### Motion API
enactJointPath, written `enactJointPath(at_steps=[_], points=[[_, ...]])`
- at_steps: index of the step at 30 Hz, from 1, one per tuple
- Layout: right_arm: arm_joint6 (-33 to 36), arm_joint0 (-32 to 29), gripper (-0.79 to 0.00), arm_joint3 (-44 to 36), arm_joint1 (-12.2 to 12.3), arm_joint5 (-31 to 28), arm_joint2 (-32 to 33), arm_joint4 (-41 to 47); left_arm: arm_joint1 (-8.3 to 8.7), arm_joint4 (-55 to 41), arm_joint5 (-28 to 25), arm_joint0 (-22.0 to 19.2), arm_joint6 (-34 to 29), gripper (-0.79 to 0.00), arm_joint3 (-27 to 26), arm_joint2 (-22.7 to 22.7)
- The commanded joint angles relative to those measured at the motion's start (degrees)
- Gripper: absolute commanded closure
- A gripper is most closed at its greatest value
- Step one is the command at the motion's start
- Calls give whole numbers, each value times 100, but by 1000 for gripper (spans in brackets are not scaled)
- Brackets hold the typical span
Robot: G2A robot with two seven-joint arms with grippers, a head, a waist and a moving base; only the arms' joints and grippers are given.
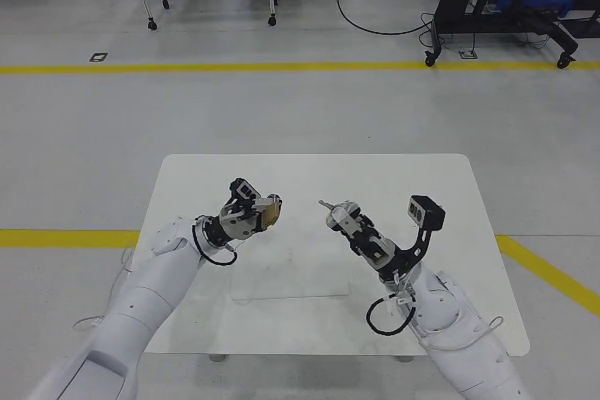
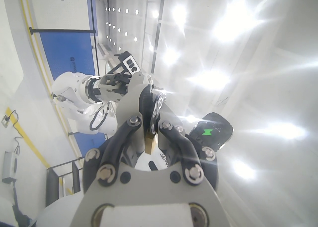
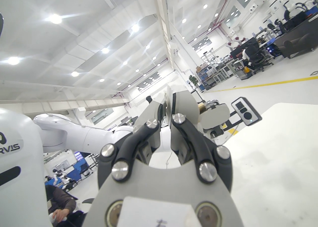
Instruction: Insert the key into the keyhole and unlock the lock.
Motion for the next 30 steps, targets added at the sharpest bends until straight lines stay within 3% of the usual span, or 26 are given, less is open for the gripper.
enactJointPath(at_steps=[1, 4, 9, 12, 14, 27, 30], points=[[-439, -163, 0, -214, -42, 368, -10, -728, -33, -68, 277, 36, 1055, 0, -62, -39], [-1010, -349, 0, -427, -114, 1036, -91, -1445, -84, -37, 612, 1, 2027, 0, -236, -48], [-1887, -476, 0, -656, -275, 2852, -413, -2698, -127, 541, 1208, -65, 3460, 0, -610, 88], [-1904, -477, 0, -678, -359, 3377, -624, -2790, -109, 849, 936, -22, 3669, 0, -948, 35], [-1566, -516, 0, -729, -375, 3290, -664, -2484, -109, 849, 936, -22, 3669, 0, -948, 35], [-1549, -527, 0, -731, -377, 3281, -669, -2456, -109, 849, 936, -22, 3669, 0, -948, 35], [-1603, -577, 0, -770, -421, 3301, -600, -1917, -100, 1145, 444, 173, 3917, 0, -1192, -14]])
